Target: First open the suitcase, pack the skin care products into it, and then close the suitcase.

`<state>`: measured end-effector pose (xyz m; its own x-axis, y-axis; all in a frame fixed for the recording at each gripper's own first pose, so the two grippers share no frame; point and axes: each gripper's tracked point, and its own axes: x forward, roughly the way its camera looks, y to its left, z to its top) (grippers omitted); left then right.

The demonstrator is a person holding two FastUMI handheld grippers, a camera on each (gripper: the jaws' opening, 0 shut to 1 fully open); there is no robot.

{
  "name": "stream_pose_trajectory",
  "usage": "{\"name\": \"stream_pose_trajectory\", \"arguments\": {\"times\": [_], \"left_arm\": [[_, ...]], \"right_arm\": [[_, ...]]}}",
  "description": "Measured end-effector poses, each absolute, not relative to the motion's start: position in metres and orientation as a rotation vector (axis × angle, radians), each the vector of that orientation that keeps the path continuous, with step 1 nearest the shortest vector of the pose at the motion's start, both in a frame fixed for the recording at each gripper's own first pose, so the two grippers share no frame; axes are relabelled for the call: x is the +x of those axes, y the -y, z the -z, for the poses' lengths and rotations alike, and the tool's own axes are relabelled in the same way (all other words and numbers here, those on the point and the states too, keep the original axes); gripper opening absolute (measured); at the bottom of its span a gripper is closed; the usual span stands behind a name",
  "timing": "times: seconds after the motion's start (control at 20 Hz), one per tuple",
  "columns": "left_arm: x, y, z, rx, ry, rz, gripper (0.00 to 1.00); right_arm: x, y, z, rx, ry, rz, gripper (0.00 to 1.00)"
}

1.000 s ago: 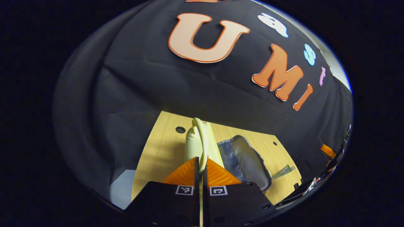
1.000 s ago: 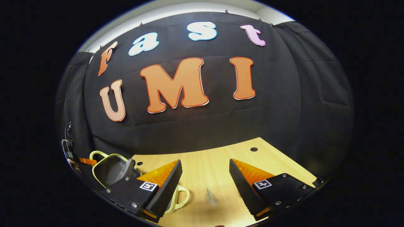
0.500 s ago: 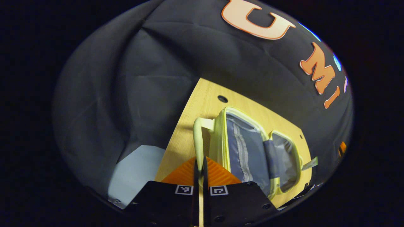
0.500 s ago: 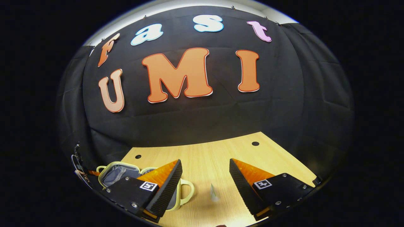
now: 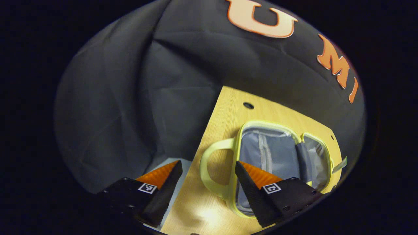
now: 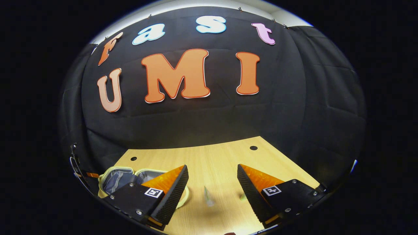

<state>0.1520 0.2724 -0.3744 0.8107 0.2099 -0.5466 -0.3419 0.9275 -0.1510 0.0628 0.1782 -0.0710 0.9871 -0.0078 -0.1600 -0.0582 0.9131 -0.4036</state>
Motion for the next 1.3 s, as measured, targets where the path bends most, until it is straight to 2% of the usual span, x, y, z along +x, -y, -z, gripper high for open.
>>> {"name": "stream_pose_trajectory", "arguments": {"times": [0.2,0.25,0.3,0.45,0.65,0.8,1.0,1.3], "left_arm": [[0.143,-0.227,0.271,-0.119,-0.359,-0.333,0.97],[0.142,-0.206,0.246,-0.1,-0.313,-0.329,0.98],[0.141,-0.176,0.225,-0.087,-0.274,-0.307,0.97],[0.148,-0.081,0.178,-0.066,-0.176,-0.241,0.97],[0.158,0.058,0.15,-0.077,-0.088,-0.157,0.97],[0.174,0.155,0.156,-0.062,-0.062,-0.109,0.97],[0.193,0.285,0.197,-0.046,-0.118,0.033,0.97],[0.217,0.376,0.271,0.034,-0.214,0.101,0.97]], "right_arm": [[0.062,-0.157,0.063,-0.421,-0.157,-0.027,0.95],[0.063,-0.151,0.06,-0.416,-0.155,-0.033,1.0],[0.064,-0.147,0.058,-0.412,-0.153,-0.04,0.95],[0.067,-0.129,0.056,-0.41,-0.172,-0.066,0.95],[0.071,-0.098,0.046,-0.418,-0.191,-0.102,0.95],[0.072,-0.069,0.038,-0.433,-0.208,-0.116,0.95],[0.072,-0.024,0.028,-0.459,-0.225,-0.101,0.95],[0.067,0.038,0.026,-0.433,-0.27,-0.028,0.95]]}}
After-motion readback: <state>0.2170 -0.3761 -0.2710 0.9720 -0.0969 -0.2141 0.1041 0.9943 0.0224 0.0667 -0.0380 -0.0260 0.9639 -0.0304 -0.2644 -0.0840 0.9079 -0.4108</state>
